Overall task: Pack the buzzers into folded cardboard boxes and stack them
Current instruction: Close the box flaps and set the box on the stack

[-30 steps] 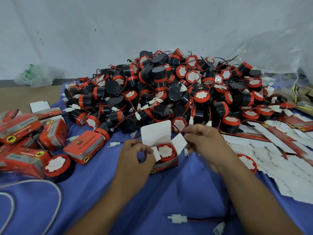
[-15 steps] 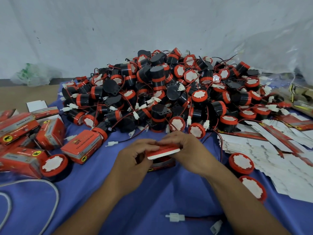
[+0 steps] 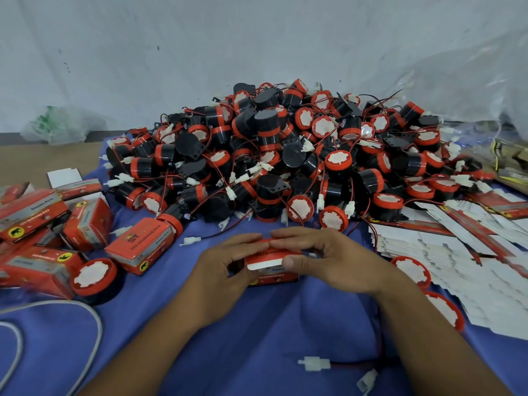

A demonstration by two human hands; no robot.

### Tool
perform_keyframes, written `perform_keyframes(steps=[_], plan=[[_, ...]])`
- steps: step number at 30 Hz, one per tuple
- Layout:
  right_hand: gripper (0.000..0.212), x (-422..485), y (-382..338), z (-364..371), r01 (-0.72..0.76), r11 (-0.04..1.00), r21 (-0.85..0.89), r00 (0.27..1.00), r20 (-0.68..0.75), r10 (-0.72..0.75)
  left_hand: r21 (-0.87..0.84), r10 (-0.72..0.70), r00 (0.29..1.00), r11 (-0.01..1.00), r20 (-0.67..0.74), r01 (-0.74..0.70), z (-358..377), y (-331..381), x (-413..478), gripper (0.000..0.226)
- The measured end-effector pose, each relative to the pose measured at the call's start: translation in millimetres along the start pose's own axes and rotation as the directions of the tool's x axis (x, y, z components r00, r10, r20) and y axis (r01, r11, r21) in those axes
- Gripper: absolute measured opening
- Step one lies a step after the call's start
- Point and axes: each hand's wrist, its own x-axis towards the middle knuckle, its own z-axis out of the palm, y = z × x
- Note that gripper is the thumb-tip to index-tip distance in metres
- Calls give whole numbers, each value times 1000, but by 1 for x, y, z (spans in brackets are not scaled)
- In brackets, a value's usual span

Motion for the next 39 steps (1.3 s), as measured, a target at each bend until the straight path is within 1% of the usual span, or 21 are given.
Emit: perform_keyframes(steps=[3, 7, 9, 13, 15, 19, 23, 26, 29, 31, 33, 34, 36, 39], plan=[[45, 2, 2, 2, -4, 1000, -16, 999, -36, 3, 4, -23, 999, 1000, 31, 23, -1, 0, 2, 40], [50, 3, 6, 7, 25, 997, -76, 993, -114, -34, -10, -36, 995, 999, 97, 37, -5, -4, 0, 56], [49, 4, 7, 9, 49, 995, -89, 989, -134, -61, -24, -33, 992, 999, 120, 37, -6, -5, -1, 59], [42, 6, 9, 11, 75, 991, -112, 982, -162, -92, -33, -16, 998, 999, 60, 18, -4, -3, 0, 42], [39, 7, 9, 12, 75, 989, -126, 981, -167, -96, -45, -13, 999, 999, 45, 15, -4, -3, 1, 38], [35, 7, 8, 13, 70, 993, -98, 980, -181, -87, -51, 3, 1000, 999, 30, -1, -3, -4, 3, 29], [31, 9, 7, 15, 98, 976, -194, 968, -208, -138, -49, 8, 1000, 999, 20, -7, -3, -5, 3, 32], [32, 10, 9, 16, 126, 969, -211, 963, -210, -171, -57, 16, 1000, 998, 14, -15, -2, -6, 3, 31], [36, 11, 7, 22, 198, 936, -292, 947, -189, -260, -54, 7, 1000, 999, 16, -7, -2, -7, 2, 33], [34, 13, 4, 27, 280, 883, -375, 914, -178, -366, -10, 5, 1000, 1000, 12, -5, -2, -8, 1, 39], [34, 13, 3, 30, 320, 847, -424, 896, -154, -415, 58, 18, 1000, 998, 10, -19, -3, -8, 1, 44], [35, 12, 3, 31, 312, 841, -442, 901, -143, -410, 94, 27, 1000, 995, 15, -28, -3, -7, 2, 46], [42, 11, 6, 32, 251, 845, -472, 931, -122, -345, 178, 54, 998, 982, 31, -59, -5, -6, 2, 47], [57, 7, 9, 35, 179, 875, -451, 966, -89, -243, 328, 142, 989, 933, 38, -147, -7, -6, 2, 37]])
